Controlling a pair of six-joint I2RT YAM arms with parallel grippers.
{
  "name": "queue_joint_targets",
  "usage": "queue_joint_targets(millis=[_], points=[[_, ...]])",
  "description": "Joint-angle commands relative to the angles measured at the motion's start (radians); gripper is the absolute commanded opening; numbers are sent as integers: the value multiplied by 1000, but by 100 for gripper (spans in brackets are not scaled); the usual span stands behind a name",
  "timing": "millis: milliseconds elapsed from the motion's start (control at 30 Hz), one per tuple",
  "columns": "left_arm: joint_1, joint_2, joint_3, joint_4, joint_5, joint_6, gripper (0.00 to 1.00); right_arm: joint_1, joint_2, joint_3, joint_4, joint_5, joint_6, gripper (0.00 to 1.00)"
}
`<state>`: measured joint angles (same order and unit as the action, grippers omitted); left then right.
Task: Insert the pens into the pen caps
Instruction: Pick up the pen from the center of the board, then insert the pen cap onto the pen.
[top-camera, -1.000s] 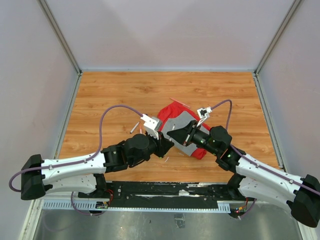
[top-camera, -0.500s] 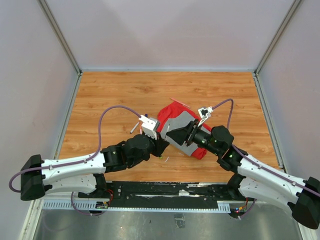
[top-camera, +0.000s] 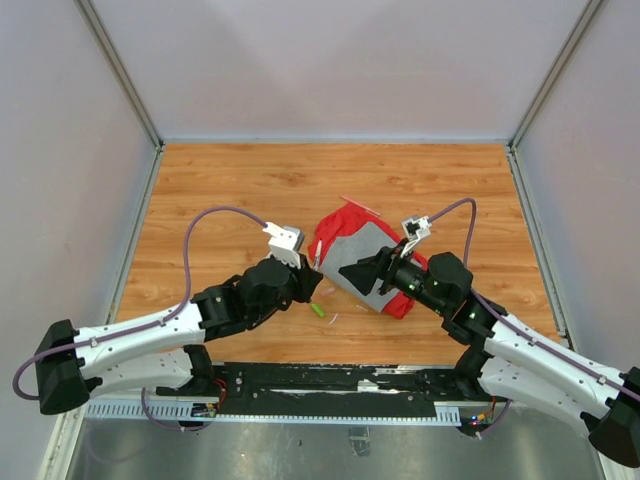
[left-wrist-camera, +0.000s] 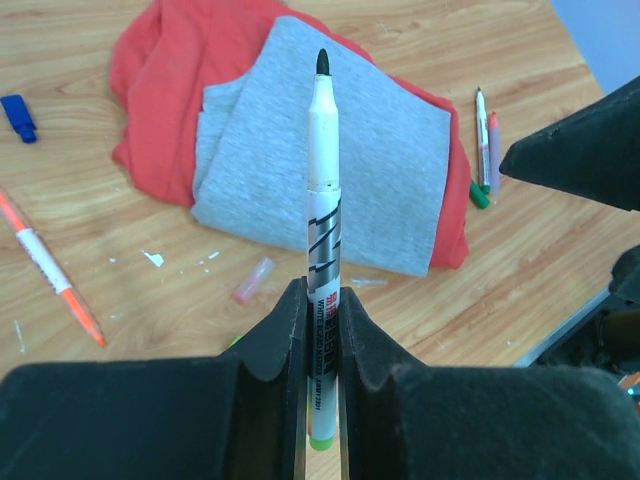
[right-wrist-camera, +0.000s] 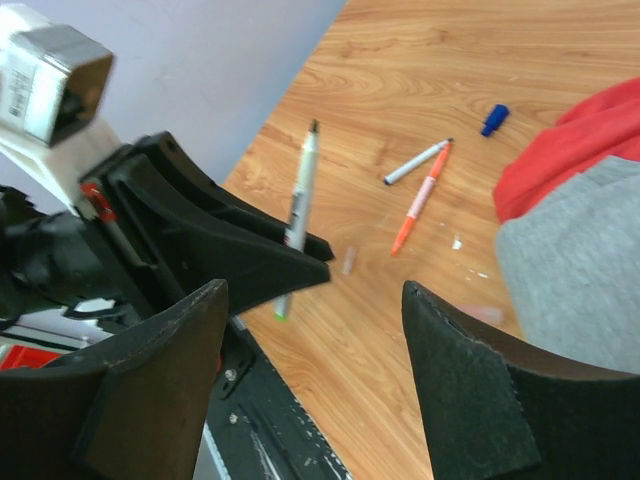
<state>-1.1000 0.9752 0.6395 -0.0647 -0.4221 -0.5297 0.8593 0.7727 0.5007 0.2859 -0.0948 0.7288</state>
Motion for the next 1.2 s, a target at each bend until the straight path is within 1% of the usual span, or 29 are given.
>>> queue_joint_targets(millis=[0,133,333,467,667,833,900,1000,1100,1167], points=[[35,-56,-8,-30,13,25,1,12,-26,58,-128,83,-83,72],[92,-118,-23,-66,26,28,0,12,-18,67,-226,131,-120,76],[224,-207,-29,-124,113,40,1,13,26,88,-337,183,-145,79],[246,-267,-8,-163,125,74,0,13,108,120,-390,189,-151,79],[246,-349,67,-277,90,107,1,20,286,202,-400,128,-147,76],[246,-405,141,-375,75,151,0,82,466,307,-392,116,-146,72],[246,-417,163,-404,83,169,1,112,539,352,-380,118,-144,69],[246,-434,180,-425,123,199,0,146,643,415,-372,121,-143,66],[246,-452,178,-405,208,230,0,163,737,471,-386,108,-154,63],[246,-463,167,-389,246,240,1,169,776,501,-410,110,-158,59]])
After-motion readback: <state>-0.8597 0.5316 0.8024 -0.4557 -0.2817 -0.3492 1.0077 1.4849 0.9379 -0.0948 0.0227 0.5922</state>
